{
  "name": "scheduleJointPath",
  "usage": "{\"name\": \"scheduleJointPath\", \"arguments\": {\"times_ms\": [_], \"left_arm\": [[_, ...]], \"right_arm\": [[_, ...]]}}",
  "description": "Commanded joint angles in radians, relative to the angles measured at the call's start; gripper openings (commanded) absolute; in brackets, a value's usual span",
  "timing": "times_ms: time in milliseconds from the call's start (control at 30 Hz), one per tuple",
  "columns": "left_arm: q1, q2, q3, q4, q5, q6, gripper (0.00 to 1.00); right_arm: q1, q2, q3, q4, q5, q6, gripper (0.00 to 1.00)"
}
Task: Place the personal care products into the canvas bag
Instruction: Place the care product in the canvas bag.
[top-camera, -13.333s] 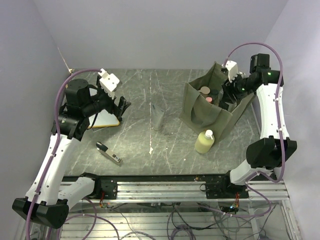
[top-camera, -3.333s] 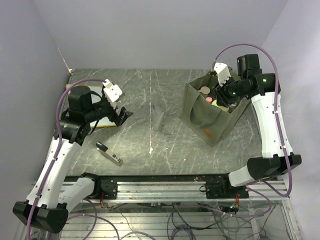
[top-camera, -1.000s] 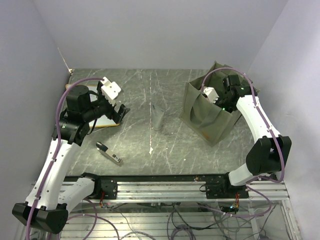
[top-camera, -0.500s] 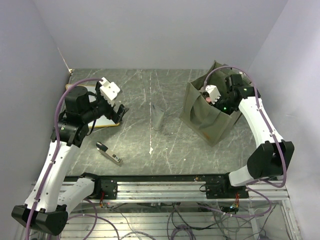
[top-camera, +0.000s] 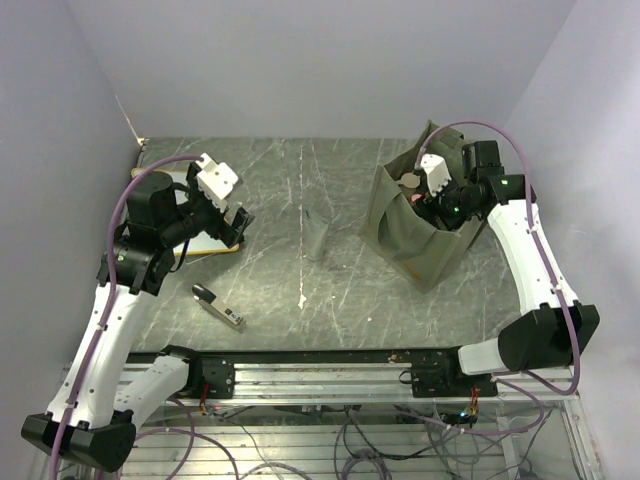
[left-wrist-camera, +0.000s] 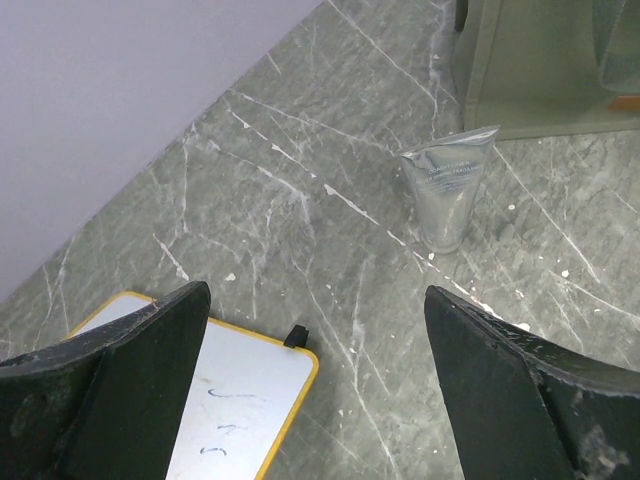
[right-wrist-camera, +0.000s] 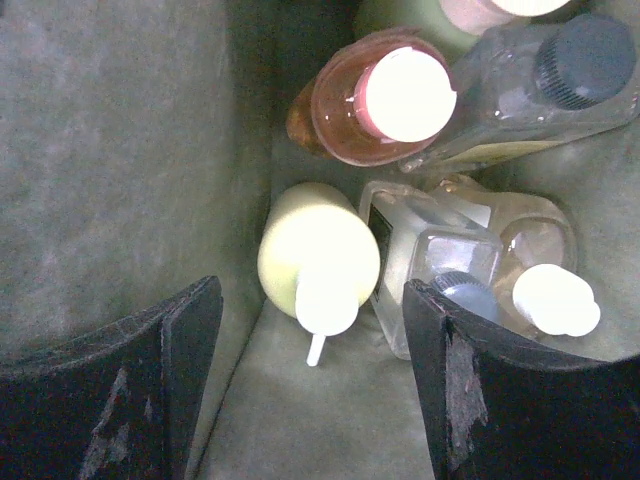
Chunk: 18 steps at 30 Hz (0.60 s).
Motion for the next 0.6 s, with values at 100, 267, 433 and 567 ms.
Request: {"name": "scheduleJointPath", "arguments": {"times_ms": [100,267,433,567], "left_arm": [[0.01,-0.024,0.019,-0.012,-0.038,-0.041,0.99],[0.01,-0.022,0.019,-0.014,-0.05,-0.074,0.99],[0.01,-0.005,0.028,-0.035,-0.074,-0.104,0.99],[0.01,-0.003,0.021,-0.03,-0.073,-0.117,1.0]], "right_arm": [[0.0,-0.038,0.079,-0.007,-0.004,0.058,0.73],[0.0,-0.051,0.138,0.021,0.034,0.09,0.73],[0.001,-0.082,0.168,0.081,0.041,0.126,0.73],[0.0,-0.098,0.178,0.105,0.016,0.139,0.73]]}}
